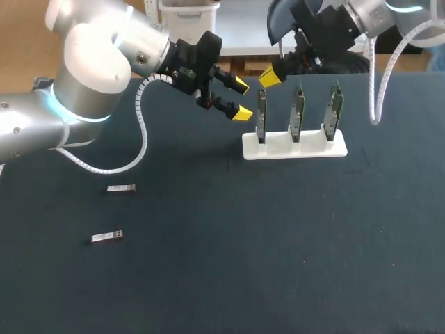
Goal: Pick up the optical module with the left hand, and insert it into the network port with the right hand.
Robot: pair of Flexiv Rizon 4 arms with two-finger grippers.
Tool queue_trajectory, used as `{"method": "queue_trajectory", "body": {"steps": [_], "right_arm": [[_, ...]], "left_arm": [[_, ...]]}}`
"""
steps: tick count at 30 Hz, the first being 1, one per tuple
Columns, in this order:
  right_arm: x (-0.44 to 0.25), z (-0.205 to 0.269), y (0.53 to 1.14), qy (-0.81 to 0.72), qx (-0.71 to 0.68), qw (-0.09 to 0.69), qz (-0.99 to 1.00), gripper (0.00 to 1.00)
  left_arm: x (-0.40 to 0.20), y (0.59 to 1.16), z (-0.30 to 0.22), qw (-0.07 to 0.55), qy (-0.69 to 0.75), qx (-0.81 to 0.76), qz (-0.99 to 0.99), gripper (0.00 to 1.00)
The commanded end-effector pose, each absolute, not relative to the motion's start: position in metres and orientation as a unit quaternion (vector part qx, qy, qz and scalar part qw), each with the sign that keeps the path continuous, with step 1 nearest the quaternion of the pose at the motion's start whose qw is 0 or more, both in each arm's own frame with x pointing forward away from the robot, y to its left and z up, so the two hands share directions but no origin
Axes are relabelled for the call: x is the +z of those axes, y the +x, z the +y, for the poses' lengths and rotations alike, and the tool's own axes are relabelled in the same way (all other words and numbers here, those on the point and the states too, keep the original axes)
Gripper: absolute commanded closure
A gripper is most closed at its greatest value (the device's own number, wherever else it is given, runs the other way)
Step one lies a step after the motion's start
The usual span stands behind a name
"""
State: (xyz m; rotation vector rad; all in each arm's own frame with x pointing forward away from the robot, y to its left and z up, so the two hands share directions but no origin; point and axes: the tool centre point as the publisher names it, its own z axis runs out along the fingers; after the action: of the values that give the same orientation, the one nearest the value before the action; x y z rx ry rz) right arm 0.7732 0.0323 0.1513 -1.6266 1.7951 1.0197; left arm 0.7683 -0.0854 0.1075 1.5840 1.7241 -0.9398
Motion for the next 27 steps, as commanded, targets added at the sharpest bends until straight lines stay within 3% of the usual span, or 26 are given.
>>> {"method": "queue_trajectory", "body": {"steps": [1,27], "right_arm": [[0.149,0.036,0.777,-0.601,0.377,0.249,0.66,1.0],[0.13,0.039,0.776,-0.589,0.383,0.228,0.674,1.0]], "left_arm": [[0.108,0.767,-0.085,0.304,0.598,-0.353,0.652,0.0],[0.108,0.767,-0.085,0.304,0.598,-0.353,0.652,0.0]]}}
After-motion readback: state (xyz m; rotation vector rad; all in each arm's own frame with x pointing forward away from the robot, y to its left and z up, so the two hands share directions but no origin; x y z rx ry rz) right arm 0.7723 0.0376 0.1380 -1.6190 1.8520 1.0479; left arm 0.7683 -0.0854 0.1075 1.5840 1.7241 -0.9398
